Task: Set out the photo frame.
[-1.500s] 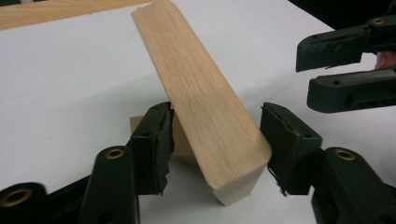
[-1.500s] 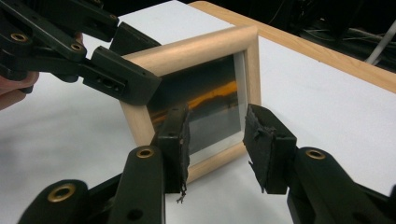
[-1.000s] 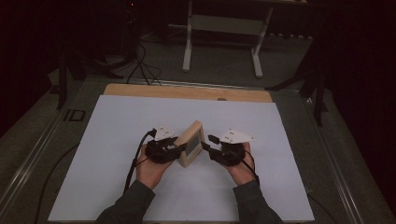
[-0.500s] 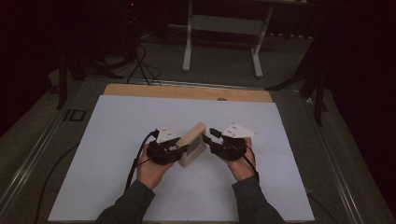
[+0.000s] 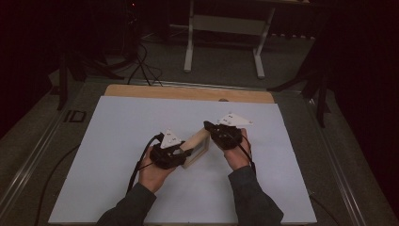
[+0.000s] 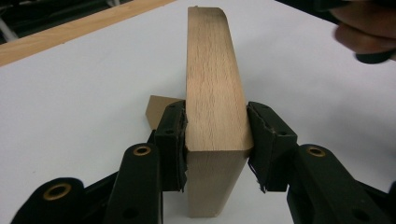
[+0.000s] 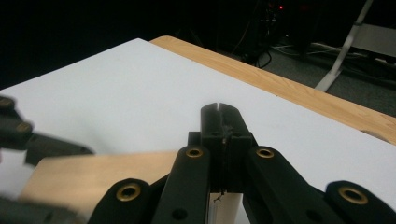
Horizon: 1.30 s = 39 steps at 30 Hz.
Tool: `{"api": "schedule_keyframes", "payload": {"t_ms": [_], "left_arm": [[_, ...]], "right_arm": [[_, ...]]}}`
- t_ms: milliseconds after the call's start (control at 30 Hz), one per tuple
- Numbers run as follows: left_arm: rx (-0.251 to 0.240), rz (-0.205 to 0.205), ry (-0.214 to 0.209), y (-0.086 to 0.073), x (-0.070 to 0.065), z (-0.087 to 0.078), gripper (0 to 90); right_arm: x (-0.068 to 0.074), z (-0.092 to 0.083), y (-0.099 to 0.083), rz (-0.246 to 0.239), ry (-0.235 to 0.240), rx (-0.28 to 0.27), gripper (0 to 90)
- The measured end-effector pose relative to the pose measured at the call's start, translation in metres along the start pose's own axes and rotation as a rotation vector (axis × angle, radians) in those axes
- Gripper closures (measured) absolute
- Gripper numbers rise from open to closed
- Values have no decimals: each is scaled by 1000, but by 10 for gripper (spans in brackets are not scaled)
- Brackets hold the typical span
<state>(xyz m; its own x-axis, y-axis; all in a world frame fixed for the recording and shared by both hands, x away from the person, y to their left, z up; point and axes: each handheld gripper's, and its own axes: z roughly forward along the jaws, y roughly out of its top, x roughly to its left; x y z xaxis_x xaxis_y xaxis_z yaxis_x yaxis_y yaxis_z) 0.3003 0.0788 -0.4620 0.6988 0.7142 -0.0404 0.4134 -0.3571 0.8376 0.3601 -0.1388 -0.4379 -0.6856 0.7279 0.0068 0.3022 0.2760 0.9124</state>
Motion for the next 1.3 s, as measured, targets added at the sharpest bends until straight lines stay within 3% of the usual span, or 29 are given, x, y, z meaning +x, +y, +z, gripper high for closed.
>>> {"api": "schedule_keyframes", "payload": {"t_ms": [533, 733, 1300], "left_arm": [[6, 16, 6, -2, -3, 1, 593], [32, 30, 22, -5, -4, 4, 576], [35, 18, 55, -7, 4, 2, 551]], "right_arm": [[-5, 31, 1, 0, -36, 98, 897], [-5, 29, 1, -12, -41, 107, 897], [-7, 18, -2, -17, -42, 117, 898]]}}
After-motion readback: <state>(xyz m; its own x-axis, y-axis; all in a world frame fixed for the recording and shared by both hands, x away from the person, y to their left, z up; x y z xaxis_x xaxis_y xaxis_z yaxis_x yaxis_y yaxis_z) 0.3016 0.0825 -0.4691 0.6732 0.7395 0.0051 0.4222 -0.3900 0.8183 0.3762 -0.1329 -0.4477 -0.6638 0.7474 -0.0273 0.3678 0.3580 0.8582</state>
